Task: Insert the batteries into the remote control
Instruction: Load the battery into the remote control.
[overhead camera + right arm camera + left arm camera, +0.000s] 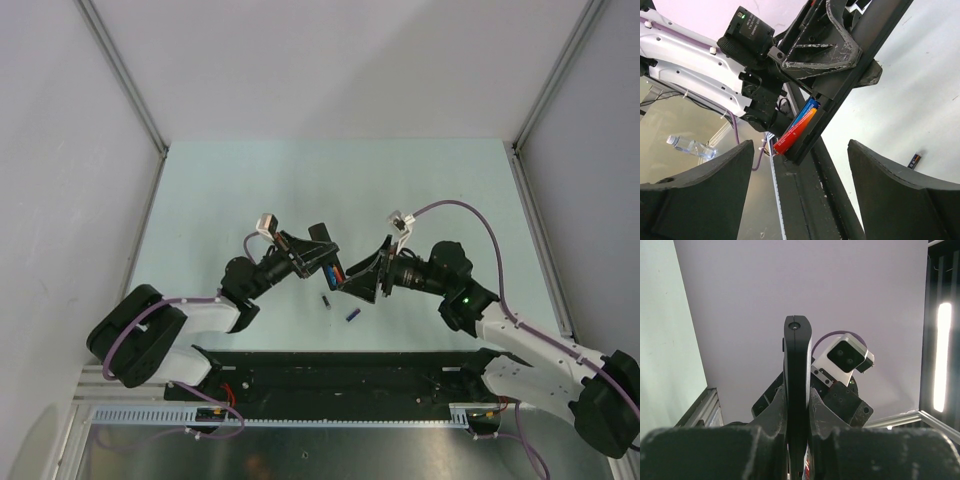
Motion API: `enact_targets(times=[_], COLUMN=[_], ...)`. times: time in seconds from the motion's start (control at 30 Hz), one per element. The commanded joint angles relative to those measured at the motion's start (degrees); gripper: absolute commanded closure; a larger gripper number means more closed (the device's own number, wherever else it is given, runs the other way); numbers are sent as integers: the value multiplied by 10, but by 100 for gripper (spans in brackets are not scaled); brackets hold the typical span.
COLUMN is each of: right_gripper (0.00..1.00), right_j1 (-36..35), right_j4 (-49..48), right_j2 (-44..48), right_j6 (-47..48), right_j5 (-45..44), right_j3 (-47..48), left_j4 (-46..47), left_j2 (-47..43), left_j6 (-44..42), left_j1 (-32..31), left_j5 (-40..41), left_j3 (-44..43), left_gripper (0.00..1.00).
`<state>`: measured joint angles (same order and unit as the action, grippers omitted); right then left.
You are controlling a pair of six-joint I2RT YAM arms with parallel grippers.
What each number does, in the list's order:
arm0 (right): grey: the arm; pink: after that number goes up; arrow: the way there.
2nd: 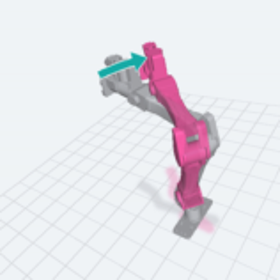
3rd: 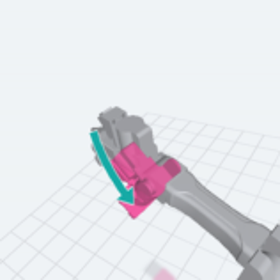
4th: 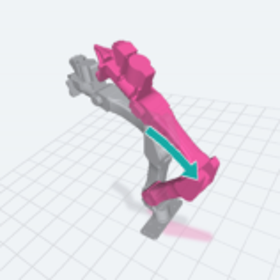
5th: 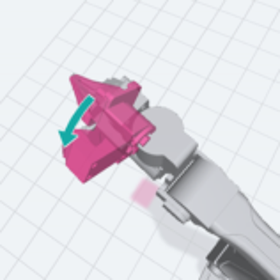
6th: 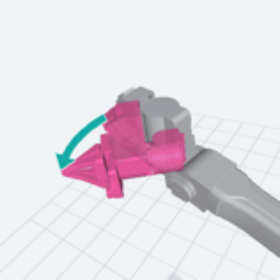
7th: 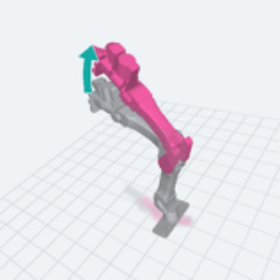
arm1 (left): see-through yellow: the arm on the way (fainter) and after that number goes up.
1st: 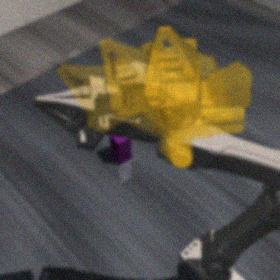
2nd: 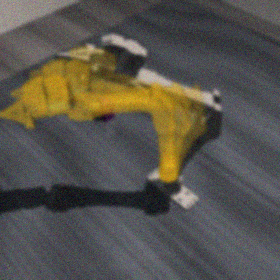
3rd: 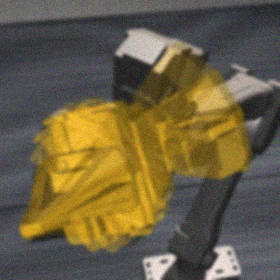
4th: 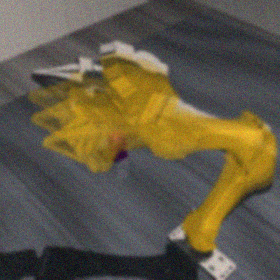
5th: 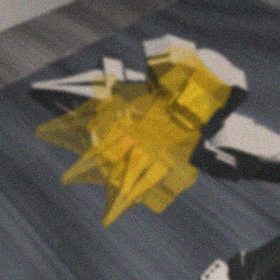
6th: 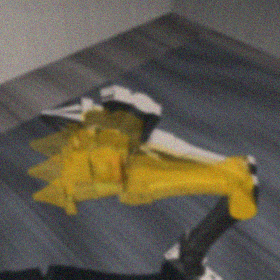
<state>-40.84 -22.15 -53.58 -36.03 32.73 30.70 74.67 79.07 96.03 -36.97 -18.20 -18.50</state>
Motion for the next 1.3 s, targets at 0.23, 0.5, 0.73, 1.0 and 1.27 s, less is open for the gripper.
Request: enact_targets(times=[0.23,0.5,0.73,1.0,1.27], right_gripper=[29,34,38,41,44], right_j1=[3,6,8,8,9], right_j4=[-62,-78,-74,-87,-95], right_j2=[-21,-32,-28,-40,-52], right_j6=[-22,-33,-36,-48,-59], right_j5=[12,7,-7,-9,-7], right_j3=[-4,-4,-6,-5,-5], left_j4=[153,153,153,153,153], left_j2=[-24,-26,-26,-33,-37], left_j6=[10,8,7,2,-1], left_j1=[-2,-7,-11,-17,-21], left_j5=[-5,-5,-9,-8,-5], left_j3=[-4,-3,-3,-2,-4], left_gripper=[100,100,100,100,100])
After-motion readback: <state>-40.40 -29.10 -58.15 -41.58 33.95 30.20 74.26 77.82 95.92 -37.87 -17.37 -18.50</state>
